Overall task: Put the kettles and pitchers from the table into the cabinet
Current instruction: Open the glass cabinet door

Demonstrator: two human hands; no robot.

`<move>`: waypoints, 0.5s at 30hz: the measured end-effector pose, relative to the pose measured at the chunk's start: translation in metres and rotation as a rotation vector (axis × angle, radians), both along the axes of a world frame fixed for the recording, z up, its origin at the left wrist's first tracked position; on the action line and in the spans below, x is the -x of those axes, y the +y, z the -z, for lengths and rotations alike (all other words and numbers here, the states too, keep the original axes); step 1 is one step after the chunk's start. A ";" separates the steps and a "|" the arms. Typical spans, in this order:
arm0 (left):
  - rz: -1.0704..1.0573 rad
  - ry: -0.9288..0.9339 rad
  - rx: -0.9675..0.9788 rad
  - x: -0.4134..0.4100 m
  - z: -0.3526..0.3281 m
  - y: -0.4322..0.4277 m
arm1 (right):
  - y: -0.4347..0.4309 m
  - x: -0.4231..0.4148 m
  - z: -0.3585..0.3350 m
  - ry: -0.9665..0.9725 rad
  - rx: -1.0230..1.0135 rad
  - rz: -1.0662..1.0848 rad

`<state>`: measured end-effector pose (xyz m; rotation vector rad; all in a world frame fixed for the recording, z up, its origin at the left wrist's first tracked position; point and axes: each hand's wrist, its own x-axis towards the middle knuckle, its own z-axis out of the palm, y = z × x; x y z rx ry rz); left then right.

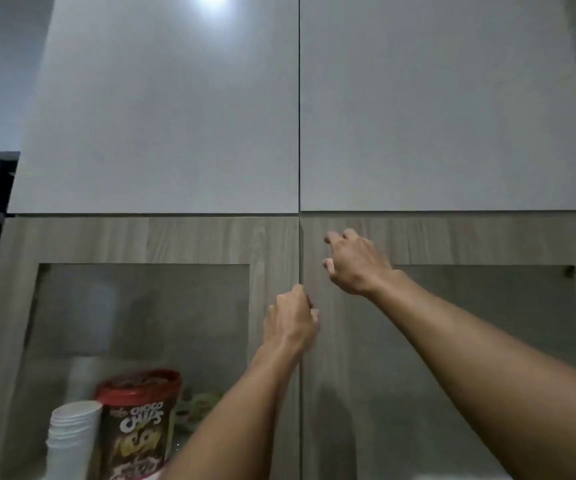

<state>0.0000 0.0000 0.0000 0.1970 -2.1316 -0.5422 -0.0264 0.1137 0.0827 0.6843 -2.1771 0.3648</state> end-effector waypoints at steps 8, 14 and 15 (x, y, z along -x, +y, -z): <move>0.056 0.108 -0.031 0.050 -0.021 -0.031 | -0.050 0.057 -0.033 -0.041 0.135 0.016; 0.037 0.136 -0.086 0.041 -0.015 -0.021 | -0.053 0.053 -0.040 -0.062 0.255 -0.085; 0.038 0.132 -0.126 0.038 -0.014 -0.017 | -0.053 0.048 -0.041 -0.075 0.265 -0.094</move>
